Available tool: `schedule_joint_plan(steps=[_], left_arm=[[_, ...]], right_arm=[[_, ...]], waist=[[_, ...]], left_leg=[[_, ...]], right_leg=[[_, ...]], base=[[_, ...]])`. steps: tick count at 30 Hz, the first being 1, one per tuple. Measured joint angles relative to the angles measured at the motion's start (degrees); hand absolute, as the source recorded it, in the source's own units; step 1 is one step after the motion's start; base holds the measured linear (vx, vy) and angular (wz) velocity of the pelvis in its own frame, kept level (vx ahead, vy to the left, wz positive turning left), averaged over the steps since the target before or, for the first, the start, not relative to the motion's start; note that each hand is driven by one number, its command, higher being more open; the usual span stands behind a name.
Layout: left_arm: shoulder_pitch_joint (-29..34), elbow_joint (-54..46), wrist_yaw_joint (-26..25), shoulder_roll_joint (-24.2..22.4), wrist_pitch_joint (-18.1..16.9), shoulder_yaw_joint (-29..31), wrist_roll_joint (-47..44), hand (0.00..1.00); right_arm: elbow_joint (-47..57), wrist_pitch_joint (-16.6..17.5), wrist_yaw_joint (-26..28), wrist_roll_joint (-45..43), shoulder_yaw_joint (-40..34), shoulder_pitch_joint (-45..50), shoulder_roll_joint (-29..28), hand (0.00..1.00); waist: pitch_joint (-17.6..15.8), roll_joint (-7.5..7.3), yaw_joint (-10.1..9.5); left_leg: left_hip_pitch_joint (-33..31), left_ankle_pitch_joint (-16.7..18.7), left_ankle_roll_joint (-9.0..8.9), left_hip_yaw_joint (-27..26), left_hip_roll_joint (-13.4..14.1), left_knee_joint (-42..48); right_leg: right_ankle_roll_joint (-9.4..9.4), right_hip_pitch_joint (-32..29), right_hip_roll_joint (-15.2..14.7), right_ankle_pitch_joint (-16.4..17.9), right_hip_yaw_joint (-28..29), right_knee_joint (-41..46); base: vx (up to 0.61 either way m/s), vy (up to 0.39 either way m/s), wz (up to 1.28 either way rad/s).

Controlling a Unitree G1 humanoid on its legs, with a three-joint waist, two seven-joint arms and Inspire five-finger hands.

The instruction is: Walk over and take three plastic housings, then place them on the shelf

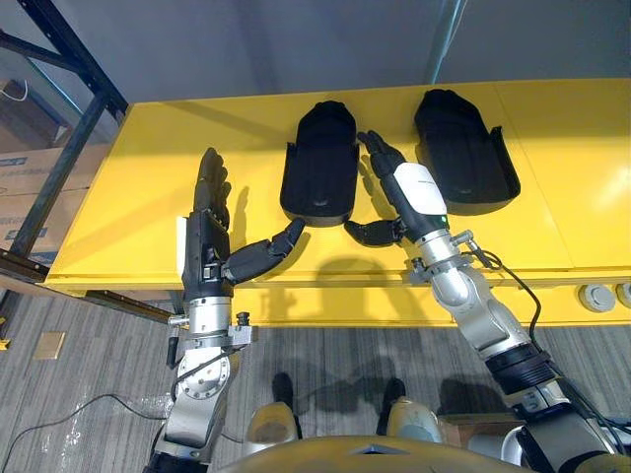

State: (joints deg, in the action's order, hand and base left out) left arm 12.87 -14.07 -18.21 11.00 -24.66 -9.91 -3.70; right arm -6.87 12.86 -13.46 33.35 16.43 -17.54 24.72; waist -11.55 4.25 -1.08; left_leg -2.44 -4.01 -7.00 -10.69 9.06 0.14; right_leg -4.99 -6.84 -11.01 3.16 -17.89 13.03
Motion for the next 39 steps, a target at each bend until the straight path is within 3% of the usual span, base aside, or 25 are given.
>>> schedule_joint_plan(steps=[16, 30, 33, 36, 39], left_arm=[[0.2, 0.0, 0.7, -1.5, 0.0, 0.0, -0.2, 1.0], [0.2, 0.0, 1.6, -1.5, 0.0, -0.6, -0.2, 1.0], [0.3, 0.0, 2.4, -1.5, -0.2, -0.6, -0.3, 1.0], [0.2, 0.0, 3.7, -1.5, -0.3, -0.6, -1.7, 1.0], [0.1, -0.4, 5.1, -1.5, -0.5, -0.5, -3.6, 1.0]], right_arm=[[-4.0, -2.3, -1.4, 0.2, 0.0, -4.1, -0.4, 1.0], [-3.8, -2.2, -3.1, 0.2, -0.2, -4.1, -0.4, 1.0], [0.3, -1.6, -3.2, -0.1, -1.3, -2.6, -0.4, 1.0], [10.6, 1.5, -3.2, -5.5, -3.8, 2.2, -0.9, 1.0], [17.1, 3.3, 0.0, -18.8, -5.2, 6.6, -3.2, 1.0]], waist=[[-0.5, 0.94, -0.2], [-0.5, 0.97, -0.23], [-0.4, 1.03, -0.1], [-0.3, 0.92, 0.07], [0.9, 0.43, 1.12]], left_leg=[[0.0, -1.6, 0.41, 0.5, -0.8, -1.4], [0.9, -1.8, 0.29, -0.2, -0.8, -2.1], [2.0, -1.8, 0.22, -1.1, -0.7, -2.9], [3.1, -1.5, 0.06, -2.4, -0.4, -3.4], [4.5, -0.6, -0.14, -3.5, -0.3, -3.3]], right_leg=[[-0.1, -0.7, -0.9, -0.1, -0.5, 0.9], [-0.28, -0.5, -0.7, -0.2, 0.2, 0.7], [-0.57, 0.1, -0.4, -0.6, 1.0, -0.3], [-0.67, 1.0, 0.4, -1.7, 2.2, -2.3], [-0.87, 2.2, 0.7, -1.9, 3.0, -3.3]], base=[[-0.01, 0.007, 0.02], [0.0, 0.001, -0.02], [0.01, 0.007, -0.16], [0.04, 0.01, -0.2], [0.05, 0.02, -0.21]])
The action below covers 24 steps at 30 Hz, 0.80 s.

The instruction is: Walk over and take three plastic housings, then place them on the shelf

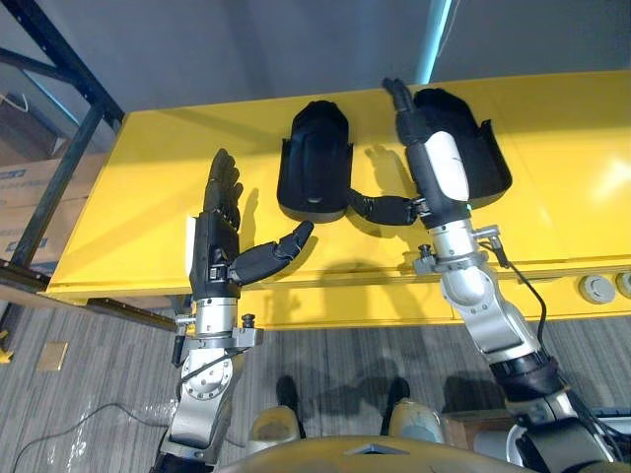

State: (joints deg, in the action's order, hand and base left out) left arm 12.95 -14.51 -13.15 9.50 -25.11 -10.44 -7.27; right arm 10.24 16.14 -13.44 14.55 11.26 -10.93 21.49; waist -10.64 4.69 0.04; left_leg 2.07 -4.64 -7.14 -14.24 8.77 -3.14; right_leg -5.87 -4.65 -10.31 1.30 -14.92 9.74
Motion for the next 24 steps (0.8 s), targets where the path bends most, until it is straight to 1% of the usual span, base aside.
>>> schedule_joint_plan(steps=[2, 4, 5, 6, 8, 10, 11, 12, 15, 17, 20, 22, 24], left_arm=[[-0.4, -1.5, 1.0, 0.0, -0.6, 0.1, -1.5, 1.0], [-2.2, -1.5, 1.5, 0.0, -1.7, 0.1, -1.8, 1.0], [-3.4, -1.5, 1.5, 0.0, -2.4, 0.3, -2.1, 1.0], [-3.8, -1.7, 1.5, 0.0, -2.5, 0.4, -2.3, 1.0], [-4.5, -2.5, 1.7, -0.1, -3.0, 1.5, -2.7, 1.0], [-4.5, -3.2, 2.1, -0.2, -3.1, 2.5, -2.6, 1.0], [-4.5, -3.3, 2.2, -0.3, -3.1, 2.6, -2.7, 1.0], [-4.5, -3.5, 2.6, -0.4, -3.1, 3.1, -2.8, 1.0], [-4.5, -3.5, 3.2, -0.7, -3.3, 3.6, -3.5, 1.0], [-4.5, -3.8, 3.3, -1.2, -3.6, 3.8, -3.9, 1.0], [-4.5, -3.8, 2.8, -3.0, -4.8, 4.4, -4.2, 1.0], [-4.4, -4.0, 2.5, -3.1, -6.2, 4.6, -6.0, 1.0], [-4.4, -4.1, 2.1, -3.1, -6.6, 4.5, -6.4, 1.0]], right_arm=[[3.1, 1.4, 3.9, -10.0, -2.4, 4.6, -2.5, 1.0], [4.9, 1.7, 6.2, -16.0, -5.2, 7.7, -3.8, 1.0], [5.7, 1.7, 7.7, -20.4, -7.3, 9.5, -4.9, 1.0], [6.1, 1.7, 8.5, -22.5, -8.5, 10.5, -5.5, 1.0], [8.4, 1.9, 11.5, -27.4, -13.2, 14.0, -7.5, 1.0], [11.0, 2.4, 13.2, -30.2, -17.8, 17.9, -9.0, 1.0], [11.3, 2.9, 13.7, -31.4, -19.1, 18.9, -9.3, 1.0], [11.8, 3.4, 14.3, -32.9, -21.6, 20.3, -10.3, 1.0], [12.4, 3.8, 14.5, -35.7, -26.1, 22.6, -12.6, 1.0], [12.4, 4.0, 14.7, -35.8, -28.2, 25.2, -14.6, 1.0], [12.4, 3.9, 15.1, -35.4, -28.7, 29.6, -16.3, 1.0], [12.4, 3.8, 15.4, -35.4, -28.9, 32.9, -17.3, 1.0], [12.4, 3.7, 15.7, -35.5, -29.7, 34.5, -17.4, 1.0]], waist=[[2.1, -0.99, 0.41], [2.6, -1.41, 0.58], [2.8, -1.62, 0.89], [3.3, -1.73, 1.33], [3.8, -1.78, 2.87], [4.1, -1.67, 3.75], [4.3, -1.62, 3.87], [4.6, -1.56, 4.52], [4.9, -1.43, 6.09], [5.1, -1.39, 6.59], [5.2, -1.33, 6.91], [5.4, -1.11, 7.99], [5.7, -0.7, 8.34]], left_leg=[[0.9, 0.9, -0.15, -1.9, 0.3, 0.2], [1.7, 1.4, -0.3, -2.8, 0.5, 0.3], [2.6, 2.0, -0.4, -3.6, 0.6, 0.6], [2.7, 2.3, -0.36, -3.9, 0.6, 1.0], [4.1, 3.0, -0.57, -5.5, 0.8, 1.1], [4.9, 3.6, -0.69, -7.0, 1.0, 1.2], [5.0, 3.8, -0.73, -7.6, 1.0, 1.2], [5.3, 4.0, -0.78, -8.2, 1.1, 1.3], [5.5, 4.7, -0.89, -9.5, 1.2, 1.9], [5.9, 4.8, -0.97, -10.6, 1.3, 1.9], [6.2, 5.1, -1.12, -11.8, 1.5, 1.9], [5.3, 5.1, -1.17, -12.0, 1.6, 1.8], [4.3, 5.1, -1.16, -12.2, 1.6, 1.9]], right_leg=[[-0.09, 0.3, 0.6, -0.5, 1.4, -1.2], [-0.1, 1.2, 1.0, -1.0, 2.4, -2.2], [-0.13, 2.0, 1.3, -1.4, 2.8, -3.1], [-0.17, 2.2, 1.3, -1.5, 3.1, -3.4], [-0.25, 3.2, 1.8, -2.1, 4.5, -4.6], [-0.23, 3.6, 2.2, -2.7, 5.8, -5.8], [-0.21, 3.6, 2.4, -3.0, 6.1, -6.2], [-0.28, 3.8, 2.6, -3.5, 6.7, -7.0], [-0.34, 3.8, 2.7, -3.8, 7.7, -7.4], [-0.32, 3.8, 3.0, -4.4, 8.8, -8.1], [-0.3, 4.2, 3.4, -5.4, 9.6, -9.9], [-0.26, 4.0, 3.5, -6.1, 9.6, -11.5], [-0.33, 3.3, 3.6, -6.8, 9.8, -12.4]], base=[[0.05, 0.02, -0.37], [0.04, 0.016, -0.3], [0.03, 0.02, -0.29], [0.03, 0.029, -0.32], [0.03, 0.024, -0.34], [0.02, 0.019, -0.36], [0.02, 0.012, -0.36], [0.02, 0.005, -0.27], [0.02, 0.009, -0.22], [0.01, 0.0, -0.23], [-0.02, -0.006, -0.24], [-0.03, -0.019, -0.02], [-0.03, -0.023, -0.03]])
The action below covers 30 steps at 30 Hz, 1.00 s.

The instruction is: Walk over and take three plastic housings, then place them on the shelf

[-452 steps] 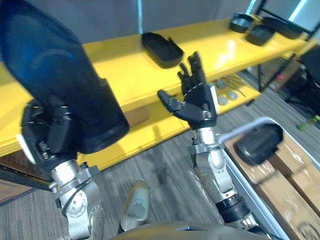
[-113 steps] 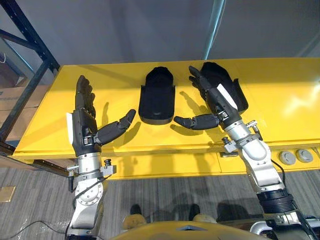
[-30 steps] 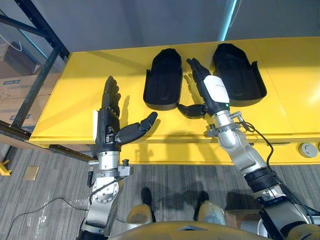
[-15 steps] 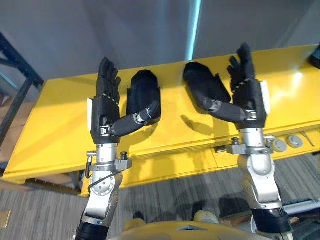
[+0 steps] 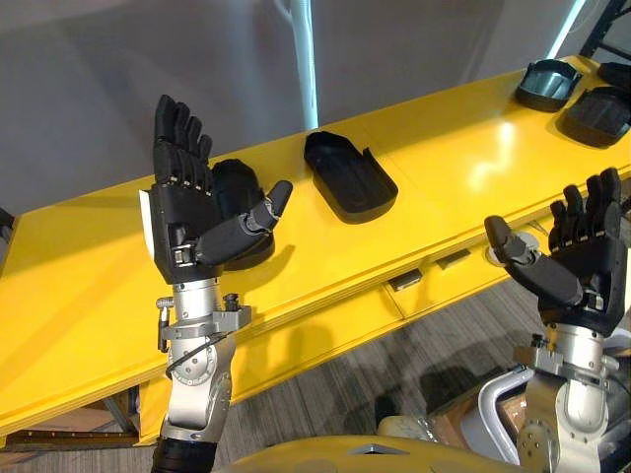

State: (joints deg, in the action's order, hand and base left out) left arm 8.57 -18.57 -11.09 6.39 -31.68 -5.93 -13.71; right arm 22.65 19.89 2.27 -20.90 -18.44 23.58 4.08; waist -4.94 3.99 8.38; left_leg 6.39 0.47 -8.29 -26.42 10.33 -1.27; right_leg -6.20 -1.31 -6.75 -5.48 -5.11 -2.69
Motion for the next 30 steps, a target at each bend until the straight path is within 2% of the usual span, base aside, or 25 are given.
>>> schedule_joint_plan(steps=[2, 6, 9, 12, 16, 17, 18, 22, 26, 30], left_arm=[[0.2, 0.0, -0.7, -0.1, -0.2, 0.0, 0.0, 1.0], [0.4, 0.0, -5.8, -0.9, -0.6, 0.0, 0.4, 1.0], [0.4, 0.0, -9.3, -1.4, -0.6, 0.1, 0.4, 1.0], [0.4, 0.0, -10.2, -1.4, -0.1, 0.0, 1.3, 1.0], [0.4, 0.0, -10.3, -1.1, 1.0, 0.2, 3.4, 1.0], [0.5, 0.0, -10.2, -0.7, 1.2, 0.6, 3.5, 1.0], [0.5, 0.0, -9.9, -0.6, 1.6, 1.7, 3.5, 1.0], [1.2, 0.0, -8.1, -0.2, 1.8, 5.2, 2.5, 1.0], [1.3, 0.0, -5.5, 1.0, 2.0, 6.7, 0.1, 1.0], [1.3, 0.0, -2.2, 1.1, 2.4, 6.8, -0.2, 1.0]], right_arm=[[0.0, -0.2, 0.0, -0.4, -0.8, 0.6, 0.0, 1.0], [0.0, -0.3, 3.2, -2.8, -1.1, 0.0, 0.0, 1.0], [0.1, -0.5, 3.9, -2.6, 1.7, -1.9, 0.3, 1.0], [0.0, -1.2, 3.9, -2.4, 7.0, -7.3, 3.0, 1.0], [-6.0, -2.8, 4.0, 0.4, 15.4, -20.5, 11.1, 1.0], [-9.7, -3.5, 3.8, 0.4, 16.8, -25.0, 12.8, 1.0], [-13.8, -4.3, 3.5, 0.4, 17.2, -29.5, 14.0, 1.0], [-25.0, -7.9, 0.9, -0.1, 16.6, -40.4, 16.6, 1.0], [-28.9, -9.7, 0.2, -0.1, 16.1, -45.9, 17.8, 1.0], [-37.1, -11.9, -0.4, -0.4, 15.3, -53.5, 22.8, 1.0]], waist=[[0.1, 0.27, -0.06], [0.1, 0.31, 0.07], [0.0, 0.16, -0.07], [0.0, 0.04, -0.6], [-0.2, -0.13, -3.91], [-0.2, -0.25, -5.37], [-0.6, -0.34, -6.52], [-1.0, -0.52, -8.95], [-1.9, -0.85, -9.96], [-2.9, -1.13, -9.98]], left_leg=[[-0.1, -0.1, -0.11, -0.8, 0.2, -0.1], [-0.3, -0.1, -0.47, -2.3, 0.6, 0.0], [-0.3, 0.0, -0.52, -1.8, 0.5, 0.0], [-0.3, -0.1, -0.37, 0.2, 0.4, 0.1], [-1.3, -0.9, 0.16, 4.8, 0.0, 0.1], [-2.0, -1.5, 0.32, 6.4, -0.1, 0.0], [-2.3, -2.2, 0.43, 8.0, -0.2, -0.4], [-2.7, -5.0, 0.96, 12.7, -1.3, -3.2], [-3.4, -6.0, 1.37, 15.3, -2.0, -3.5], [-4.6, -6.6, 1.64, 17.6, -2.8, -3.5]], right_leg=[[0.07, -0.5, 0.3, -0.4, 0.8, -0.6], [0.47, -1.7, 1.1, -1.0, 2.2, -0.7], [0.4, -1.4, 0.9, -1.1, 1.8, -0.7], [0.37, 0.0, 0.4, -1.1, -0.2, -1.0], [0.33, 2.5, -0.3, -1.0, -4.9, -1.6], [0.33, 2.7, -0.5, -1.0, -6.3, -1.6], [0.36, 3.4, -0.6, -1.0, -8.0, -1.7], [0.24, 5.0, -1.3, -0.7, -12.5, -1.7], [0.15, 5.9, -2.0, -0.6, -15.1, -1.7], [-0.11, 5.3, -3.1, 0.5, -16.7, 0.3]], base=[[0.0, -0.022, -0.2], [0.0, -0.03, -0.2], [0.0, -0.006, 0.06], [-0.01, 0.001, 0.3], [-0.05, -0.001, 0.62], [-0.07, -0.018, 0.67], [-0.06, -0.018, 0.68], [-0.07, 0.003, 0.65], [-0.05, 0.017, 0.37], [-0.04, 0.022, 0.26]])
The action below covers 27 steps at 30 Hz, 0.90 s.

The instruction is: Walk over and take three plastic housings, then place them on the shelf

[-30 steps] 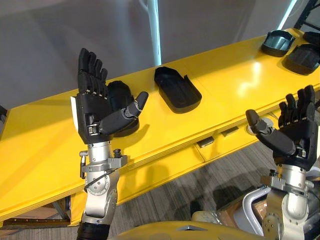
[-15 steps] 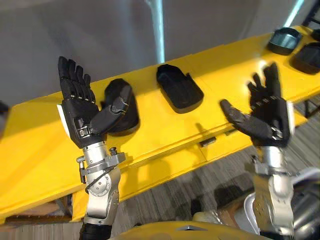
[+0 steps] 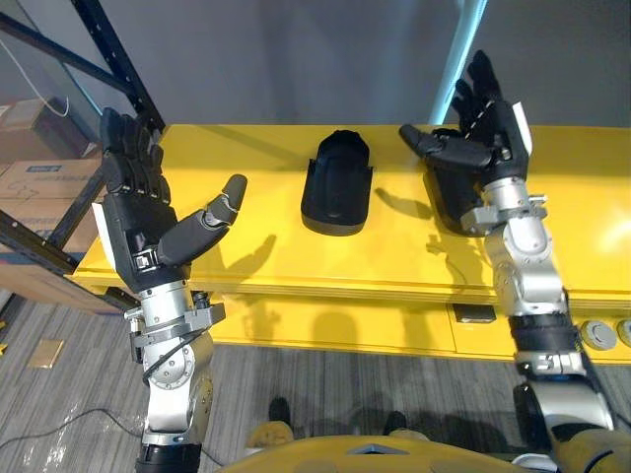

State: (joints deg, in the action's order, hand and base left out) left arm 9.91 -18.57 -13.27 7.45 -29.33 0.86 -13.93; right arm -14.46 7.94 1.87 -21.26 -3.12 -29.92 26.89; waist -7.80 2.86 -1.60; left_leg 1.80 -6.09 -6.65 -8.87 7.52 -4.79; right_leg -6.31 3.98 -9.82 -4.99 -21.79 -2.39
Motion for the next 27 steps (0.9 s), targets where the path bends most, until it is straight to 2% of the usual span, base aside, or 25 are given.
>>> schedule_joint_plan(steps=[2, 4, 6, 7, 19, 27], left_arm=[[-0.3, 0.0, 0.6, 0.2, 0.0, 0.0, -0.2, 1.0], [-1.0, 0.0, 0.8, 0.4, 0.1, -0.2, -1.1, 1.0], [-1.0, 0.0, 0.8, 0.4, 0.3, -0.2, -1.3, 1.0], [-1.0, 0.0, 0.8, 0.4, 0.3, -0.1, -1.5, 1.0], [-1.1, 0.1, 1.7, 0.2, 0.7, -1.5, -1.4, 1.0], [-1.1, 1.1, 2.9, 0.3, 0.7, -2.5, -1.4, 1.0]], right_arm=[[-5.5, -0.5, 0.1, -0.9, -0.6, -4.5, 1.8, 1.0], [-10.9, -1.5, 0.5, -2.8, -1.6, -9.5, 4.6, 1.0], [-11.9, -2.2, 1.2, -4.2, -2.2, -10.2, 6.0, 1.0], [-13.0, -3.8, 2.3, -4.6, -2.2, -11.1, 7.1, 1.0], [-21.3, -10.3, 10.7, -7.2, 2.7, -19.2, 9.2, 1.0], [-22.8, -16.0, 16.1, -7.3, 4.1, -19.5, 9.2, 1.0]], waist=[[-0.6, 0.15, -0.07], [-3.0, 0.27, -0.17], [-3.7, 0.38, -0.73], [-4.1, 0.42, -0.78], [-6.0, 0.42, -1.56], [-6.2, 0.25, -2.35]], left_leg=[[-1.2, -0.3, -0.09, 0.5, -0.1, 0.0], [-1.8, -1.2, 0.37, 1.4, -0.3, 0.1], [-1.8, -1.3, 0.43, 1.8, -0.3, 0.1], [-1.8, -1.6, 0.42, 2.4, -0.4, 0.1], [-0.2, -1.8, 0.32, 4.8, -0.8, 0.5], [0.2, -1.8, 0.35, 5.2, -0.8, 0.5]], right_leg=[[0.13, -1.7, -0.5, 0.5, -0.2, 1.9], [0.17, -3.0, -1.0, 1.4, -0.7, 4.3], [0.17, -3.1, -1.1, 1.9, -1.2, 5.2], [0.17, -3.1, -1.3, 2.3, -1.6, 5.8], [0.05, -2.3, -3.0, 5.8, -3.0, 11.5], [0.04, -1.9, -3.1, 5.9, -3.1, 11.9]], base=[[-0.04, 0.018, 0.16], [-0.04, 0.001, 0.14], [-0.01, -0.01, 0.11], [0.02, -0.02, 0.13], [-0.01, -0.019, 0.09], [-0.03, -0.012, 0.02]])
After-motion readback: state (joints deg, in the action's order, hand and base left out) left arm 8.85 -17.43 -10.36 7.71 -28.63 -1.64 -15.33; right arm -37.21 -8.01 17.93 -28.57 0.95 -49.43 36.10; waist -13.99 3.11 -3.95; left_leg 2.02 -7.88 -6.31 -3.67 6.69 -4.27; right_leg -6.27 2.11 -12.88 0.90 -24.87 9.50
